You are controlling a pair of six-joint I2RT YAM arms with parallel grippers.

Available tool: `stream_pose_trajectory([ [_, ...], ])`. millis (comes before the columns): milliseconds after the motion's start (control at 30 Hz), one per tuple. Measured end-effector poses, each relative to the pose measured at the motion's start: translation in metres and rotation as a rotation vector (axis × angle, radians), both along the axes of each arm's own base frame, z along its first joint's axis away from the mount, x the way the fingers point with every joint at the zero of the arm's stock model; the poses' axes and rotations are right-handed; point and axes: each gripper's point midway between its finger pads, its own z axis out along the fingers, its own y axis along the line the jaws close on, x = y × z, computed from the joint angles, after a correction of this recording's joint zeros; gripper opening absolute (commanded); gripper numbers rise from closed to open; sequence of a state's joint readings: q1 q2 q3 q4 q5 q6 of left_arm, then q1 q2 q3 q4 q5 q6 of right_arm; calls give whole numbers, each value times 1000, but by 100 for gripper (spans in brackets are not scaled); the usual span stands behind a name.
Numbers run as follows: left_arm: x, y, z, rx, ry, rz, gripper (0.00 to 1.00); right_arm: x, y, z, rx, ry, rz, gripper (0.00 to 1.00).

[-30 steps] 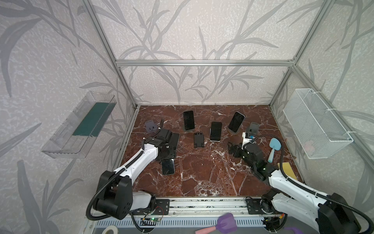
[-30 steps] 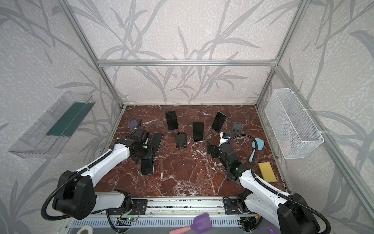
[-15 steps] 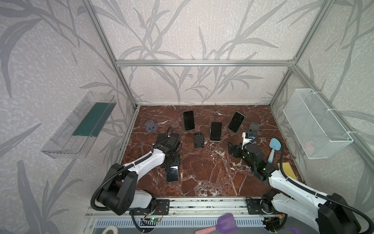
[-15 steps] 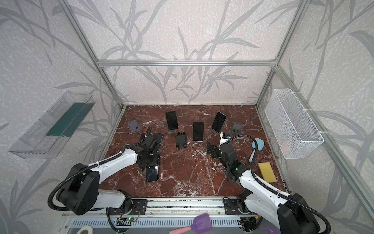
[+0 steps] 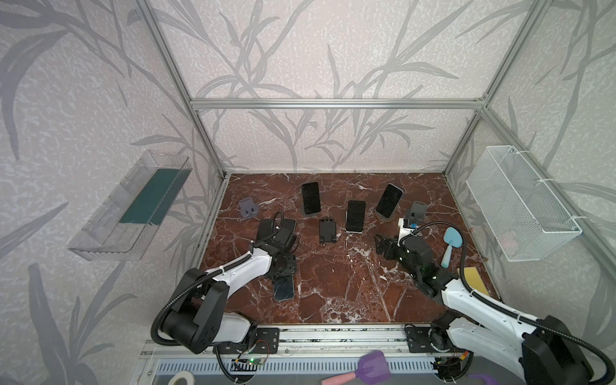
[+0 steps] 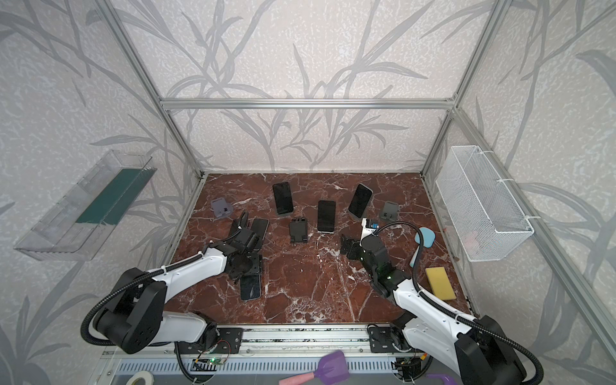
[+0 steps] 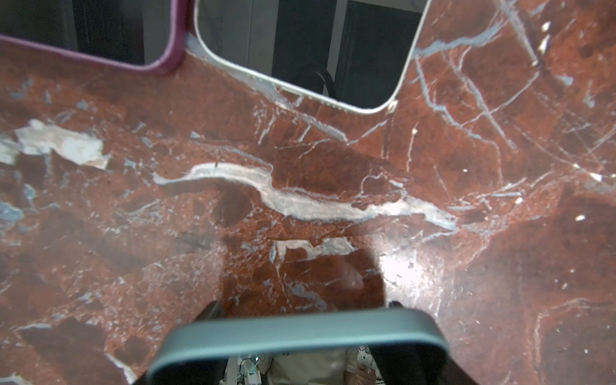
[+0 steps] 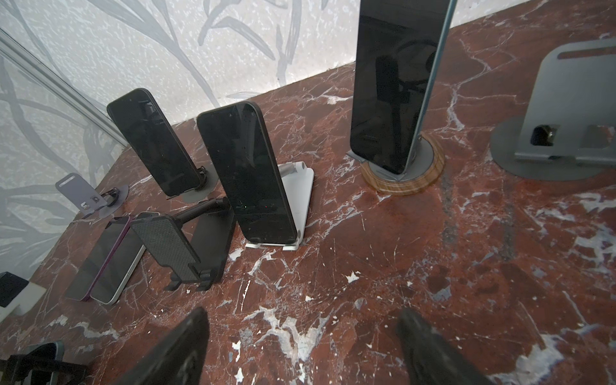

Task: Remove the phone from the phone stand
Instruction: 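Lower the teal-framed phone flat onto the table beside the pink-cased phone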

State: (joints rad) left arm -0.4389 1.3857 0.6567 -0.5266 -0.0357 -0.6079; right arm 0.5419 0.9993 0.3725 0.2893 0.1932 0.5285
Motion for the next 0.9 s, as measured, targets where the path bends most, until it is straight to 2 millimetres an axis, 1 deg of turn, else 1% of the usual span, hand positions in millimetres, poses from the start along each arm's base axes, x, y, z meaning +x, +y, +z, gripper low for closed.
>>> stream_pose_trajectory([
  [200,-1,-2,-1,-7,7,9,62,0,1,0,3,2,2,88],
  [633,1,1,-2,10,5,28,72,0,1,0,3,2,2,88],
  [900,1,2,-1,7,-18,46,73,0,1,-2,1,5,2,88],
])
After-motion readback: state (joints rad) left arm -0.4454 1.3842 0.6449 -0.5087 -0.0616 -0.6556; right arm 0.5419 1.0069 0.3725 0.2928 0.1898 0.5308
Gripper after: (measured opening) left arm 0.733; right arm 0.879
